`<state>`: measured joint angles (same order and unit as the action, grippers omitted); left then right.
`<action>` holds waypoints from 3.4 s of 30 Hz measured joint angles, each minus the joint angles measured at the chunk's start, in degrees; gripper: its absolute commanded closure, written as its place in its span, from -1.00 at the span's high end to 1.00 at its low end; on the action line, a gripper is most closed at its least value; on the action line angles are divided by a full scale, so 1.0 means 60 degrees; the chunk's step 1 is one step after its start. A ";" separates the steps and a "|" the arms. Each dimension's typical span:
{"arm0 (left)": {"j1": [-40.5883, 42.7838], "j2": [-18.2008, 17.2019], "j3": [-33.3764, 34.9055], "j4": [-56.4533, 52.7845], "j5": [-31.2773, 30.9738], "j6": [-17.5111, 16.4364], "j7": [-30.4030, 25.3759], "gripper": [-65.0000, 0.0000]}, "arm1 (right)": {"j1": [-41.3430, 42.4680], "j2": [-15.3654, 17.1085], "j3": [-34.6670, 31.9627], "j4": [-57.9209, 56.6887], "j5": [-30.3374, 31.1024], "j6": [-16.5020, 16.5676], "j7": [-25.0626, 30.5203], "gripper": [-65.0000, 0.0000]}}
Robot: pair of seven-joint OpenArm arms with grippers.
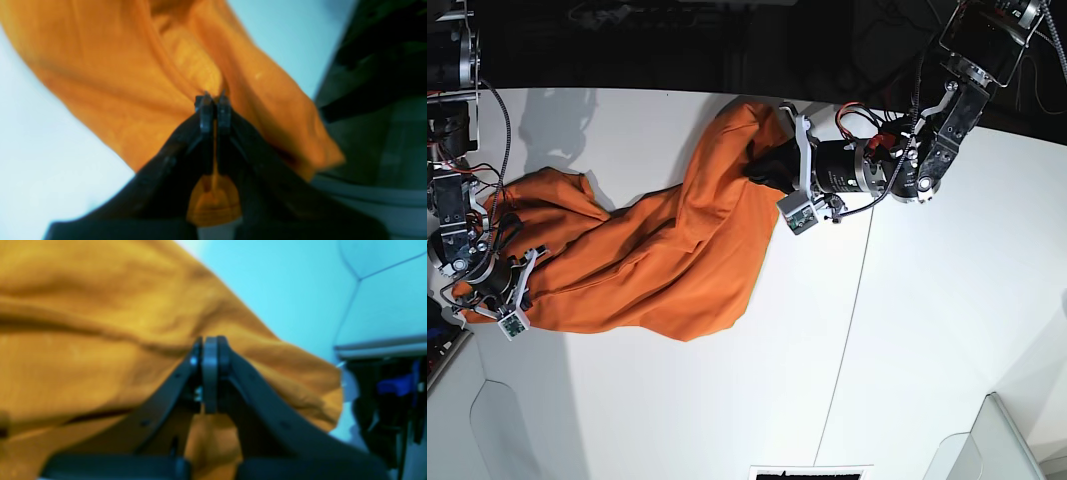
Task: Layout the t-shirt on the table in an organized manner, then fold the t-shirt properly
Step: 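Drag the held fabric with the left gripper away from the right gripper, then grasp shirt ends with both grippers and stretch it out lengthwise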
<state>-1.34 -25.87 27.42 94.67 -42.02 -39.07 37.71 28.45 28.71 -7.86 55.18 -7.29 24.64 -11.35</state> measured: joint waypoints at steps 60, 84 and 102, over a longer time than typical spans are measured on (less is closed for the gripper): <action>-0.3144 -0.3384 -0.1009 -0.0474 -0.2328 -0.0127 0.1206 -1.00 | -0.1902 -0.0630 0.0907 0.1832 0.1643 0.1089 -0.1056 -0.58; -0.4561 -0.3359 -0.1013 -0.1060 0.0743 0.0437 -0.0222 -1.00 | 0.0025 -0.0291 0.0918 0.1126 0.1177 0.0936 -0.0015 -1.00; -0.7745 -0.4288 -0.1024 -0.3056 -0.2062 -0.0164 0.0849 -1.00 | 0.1756 -0.0291 0.0943 0.2667 0.2291 0.0965 -0.1851 -1.00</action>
<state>-47.81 -51.59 21.28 76.34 -54.39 -40.05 42.81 38.98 26.96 -2.20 71.18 6.46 30.44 -22.46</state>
